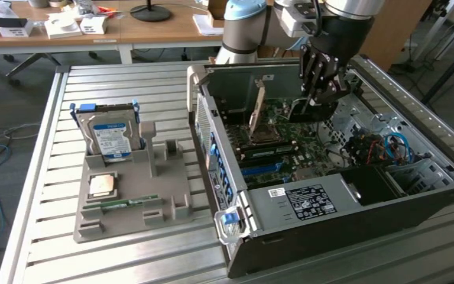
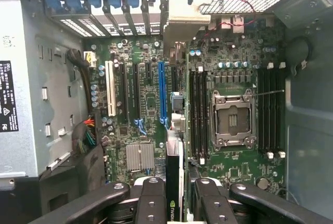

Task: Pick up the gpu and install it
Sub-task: 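Insert the gpu into the slot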

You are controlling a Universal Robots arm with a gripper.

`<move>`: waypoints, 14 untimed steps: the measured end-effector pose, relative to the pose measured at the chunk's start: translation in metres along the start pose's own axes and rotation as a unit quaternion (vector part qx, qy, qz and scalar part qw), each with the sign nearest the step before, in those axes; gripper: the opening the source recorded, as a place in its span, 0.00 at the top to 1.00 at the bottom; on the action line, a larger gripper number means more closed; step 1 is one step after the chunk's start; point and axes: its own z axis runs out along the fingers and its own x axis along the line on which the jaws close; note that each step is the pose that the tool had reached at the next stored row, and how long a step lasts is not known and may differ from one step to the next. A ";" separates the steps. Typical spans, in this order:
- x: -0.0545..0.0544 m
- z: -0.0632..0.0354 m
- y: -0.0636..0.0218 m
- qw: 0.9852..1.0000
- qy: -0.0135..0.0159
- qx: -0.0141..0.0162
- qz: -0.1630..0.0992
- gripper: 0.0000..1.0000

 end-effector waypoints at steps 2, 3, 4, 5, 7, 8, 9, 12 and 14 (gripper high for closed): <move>0.000 0.0010 0.0000 1.000 0.000 0.000 0.000 0.74; 0.000 0.0023 0.0000 1.000 0.000 0.000 0.000 0.74; 0.000 0.0039 0.0001 1.000 0.000 0.000 0.000 0.74; 0.000 0.0057 0.0002 1.000 0.000 0.000 0.000 0.74; 0.000 0.0092 0.0003 1.000 0.000 0.000 0.000 0.74; 0.000 0.0112 0.0003 1.000 0.000 0.000 0.000 0.74; 0.000 0.0130 0.0005 1.000 0.000 0.000 0.000 0.74; 0.001 0.0183 0.0008 1.000 0.000 0.000 0.000 0.74; 0.001 0.0219 0.0013 1.000 0.000 0.000 0.000 0.74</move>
